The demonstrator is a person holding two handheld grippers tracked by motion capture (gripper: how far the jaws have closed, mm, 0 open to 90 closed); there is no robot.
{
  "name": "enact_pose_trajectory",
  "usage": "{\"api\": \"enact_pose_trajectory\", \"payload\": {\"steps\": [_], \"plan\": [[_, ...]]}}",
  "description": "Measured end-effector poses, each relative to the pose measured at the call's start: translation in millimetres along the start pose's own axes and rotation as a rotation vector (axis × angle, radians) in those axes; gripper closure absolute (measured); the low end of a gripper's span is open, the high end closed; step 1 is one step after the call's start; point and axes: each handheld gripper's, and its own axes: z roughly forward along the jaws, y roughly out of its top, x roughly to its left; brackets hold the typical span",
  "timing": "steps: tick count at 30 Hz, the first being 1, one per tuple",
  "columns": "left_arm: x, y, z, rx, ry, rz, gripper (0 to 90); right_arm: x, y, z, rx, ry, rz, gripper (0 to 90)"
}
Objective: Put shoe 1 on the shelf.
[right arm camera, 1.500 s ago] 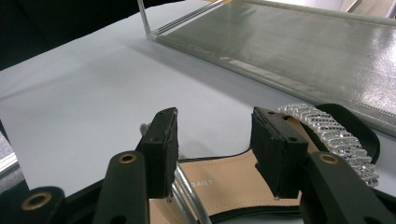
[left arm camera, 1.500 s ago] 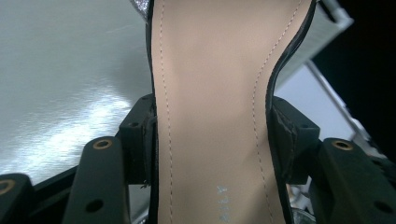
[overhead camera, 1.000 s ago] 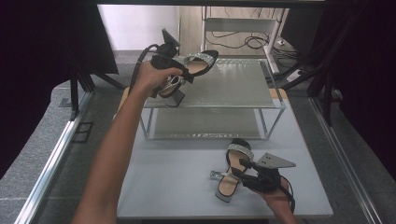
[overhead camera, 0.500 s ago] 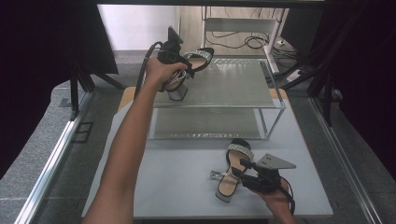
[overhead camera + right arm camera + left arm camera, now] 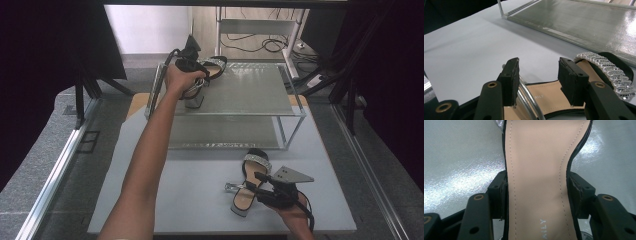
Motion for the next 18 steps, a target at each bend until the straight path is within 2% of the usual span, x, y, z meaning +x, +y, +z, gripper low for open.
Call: {"api": "enact_pose_trajectory", "payload": {"steps": [6,8,11,17,18], "plan": [[-0.2,0.6,7.3,-0.005,0.052,-0.04,41.1,-0.3,-1.2,1.4,0.002,0.003,0.004,51.9],[-2.8,0.2,10.7,-0.001,0.06,-0.036,39.4,1.5,-1.6,2.8,0.009,0.009,0.001,51.7],[-4.9,-0.3,11.1,-0.017,0.059,-0.04,38.4,2.1,-1.3,2.9,0.009,0.01,-0.004,51.6],[-2.8,-1.8,5.9,-0.033,0.004,-0.058,32.3,1.8,-1.2,2.1,0.01,0.011,-0.006,51.5],[-3.0,-2.1,2.2,-0.067,-0.004,-0.058,27.8,2.1,-1.2,2.4,0.011,0.011,-0.005,51.4]]}}
